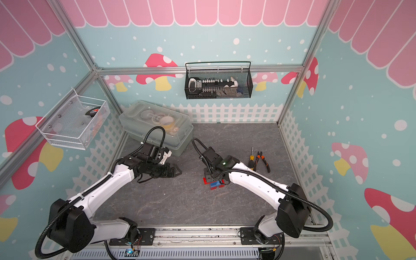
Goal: Assemble a giraffe with lego
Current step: Assemble the lego brick with the lego brick.
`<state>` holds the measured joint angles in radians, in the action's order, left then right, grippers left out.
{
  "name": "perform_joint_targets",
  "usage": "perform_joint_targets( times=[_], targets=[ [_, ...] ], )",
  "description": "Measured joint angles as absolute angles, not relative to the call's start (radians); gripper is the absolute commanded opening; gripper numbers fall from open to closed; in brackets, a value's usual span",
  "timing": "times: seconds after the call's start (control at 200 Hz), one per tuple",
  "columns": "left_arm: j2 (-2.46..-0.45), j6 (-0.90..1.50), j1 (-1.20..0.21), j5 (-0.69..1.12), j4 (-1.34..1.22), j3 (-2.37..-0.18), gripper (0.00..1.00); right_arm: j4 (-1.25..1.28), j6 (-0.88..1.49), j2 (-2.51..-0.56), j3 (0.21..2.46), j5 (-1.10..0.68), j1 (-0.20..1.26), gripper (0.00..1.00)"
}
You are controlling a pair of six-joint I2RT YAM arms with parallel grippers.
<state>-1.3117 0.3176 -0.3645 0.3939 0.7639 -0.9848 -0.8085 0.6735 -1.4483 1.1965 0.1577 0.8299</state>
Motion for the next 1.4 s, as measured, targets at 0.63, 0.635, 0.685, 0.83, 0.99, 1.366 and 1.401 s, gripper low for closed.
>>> perform_joint_targets(
  times=[0.63, 0.635, 0.685, 0.83, 0.99, 1.366, 1.401],
  targets=[
    [-1.312, 0.318, -0.369, 0.393, 0.761, -0.981, 0.97, -0.775, 0.673, -1.457, 1.177, 0.139, 0.820, 0.18],
    [-1.312, 0.318, -0.369, 0.393, 0.761, -0.981, 0.97, -0.775, 0.673, -1.457, 1.177, 0.138, 0.820, 0.18],
    [-1.312, 0.318, -0.369, 0.393, 0.761, -0.981, 0.97, -0.775, 0.673, -1.457, 1.177, 0.138, 0.820, 0.18],
    [-1.312, 0.318, -0.369, 0.393, 0.761, -0.981, 0.97, -0.773, 0.673, -1.457, 1.175, 0.139, 0.820, 0.18],
    [-1.312, 0.318, -0.369, 0.393, 0.761, -0.981, 0.97, -0.770, 0.673, -1.457, 1.172, 0.140, 0.820, 0.16],
    [-1.312, 0.318, -0.369, 0.393, 0.760, -0.981, 0.96, -0.747, 0.678, -1.442, 1.148, 0.142, 0.820, 0.15],
    [-1.312, 0.318, -0.369, 0.393, 0.760, -0.981, 0.96, -0.745, 0.678, -1.440, 1.147, 0.142, 0.820, 0.14]
  ],
)
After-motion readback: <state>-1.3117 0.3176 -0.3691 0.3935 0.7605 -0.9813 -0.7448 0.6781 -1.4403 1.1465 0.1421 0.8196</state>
